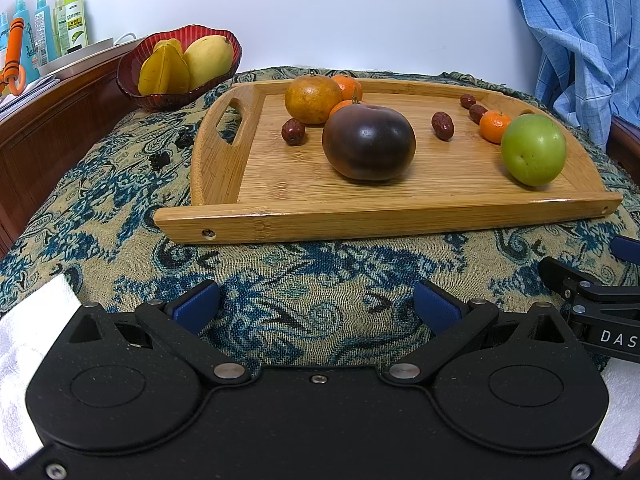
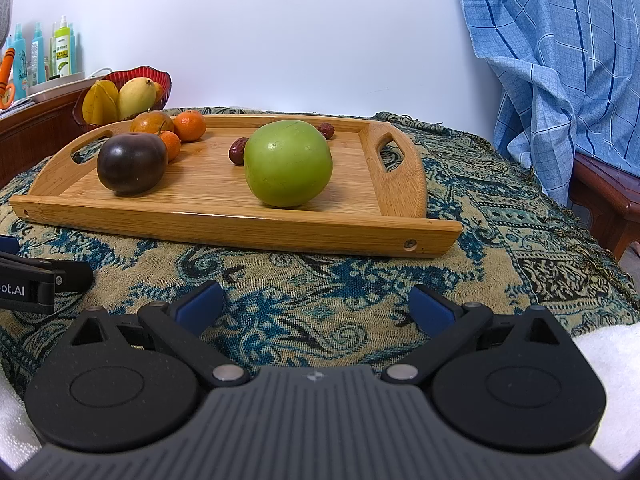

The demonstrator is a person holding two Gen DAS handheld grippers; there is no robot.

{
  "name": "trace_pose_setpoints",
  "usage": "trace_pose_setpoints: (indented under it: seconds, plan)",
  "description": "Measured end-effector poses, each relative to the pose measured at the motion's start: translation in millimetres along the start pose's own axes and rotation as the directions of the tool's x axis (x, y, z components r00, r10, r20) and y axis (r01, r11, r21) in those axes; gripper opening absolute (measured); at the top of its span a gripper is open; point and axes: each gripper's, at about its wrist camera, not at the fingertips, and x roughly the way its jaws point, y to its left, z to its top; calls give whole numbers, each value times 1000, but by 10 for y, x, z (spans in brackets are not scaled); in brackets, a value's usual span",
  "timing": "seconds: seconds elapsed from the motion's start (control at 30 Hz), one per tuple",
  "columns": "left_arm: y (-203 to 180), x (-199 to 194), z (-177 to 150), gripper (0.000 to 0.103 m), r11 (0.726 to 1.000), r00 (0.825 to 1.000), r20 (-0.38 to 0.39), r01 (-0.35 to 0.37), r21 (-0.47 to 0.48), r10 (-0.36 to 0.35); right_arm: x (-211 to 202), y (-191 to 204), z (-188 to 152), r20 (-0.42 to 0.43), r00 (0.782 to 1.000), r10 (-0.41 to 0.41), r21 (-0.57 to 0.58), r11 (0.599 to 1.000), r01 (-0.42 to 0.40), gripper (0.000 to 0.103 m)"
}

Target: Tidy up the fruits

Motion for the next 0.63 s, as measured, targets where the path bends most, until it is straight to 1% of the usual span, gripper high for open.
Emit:
trace_pose_setpoints:
  seconds: [0.63]
  plan:
    - [4, 4, -22, 103, 1000, 1000, 8, -3, 2, 3, -2, -1, 0, 1, 1000, 0, -1, 1000, 0, 103]
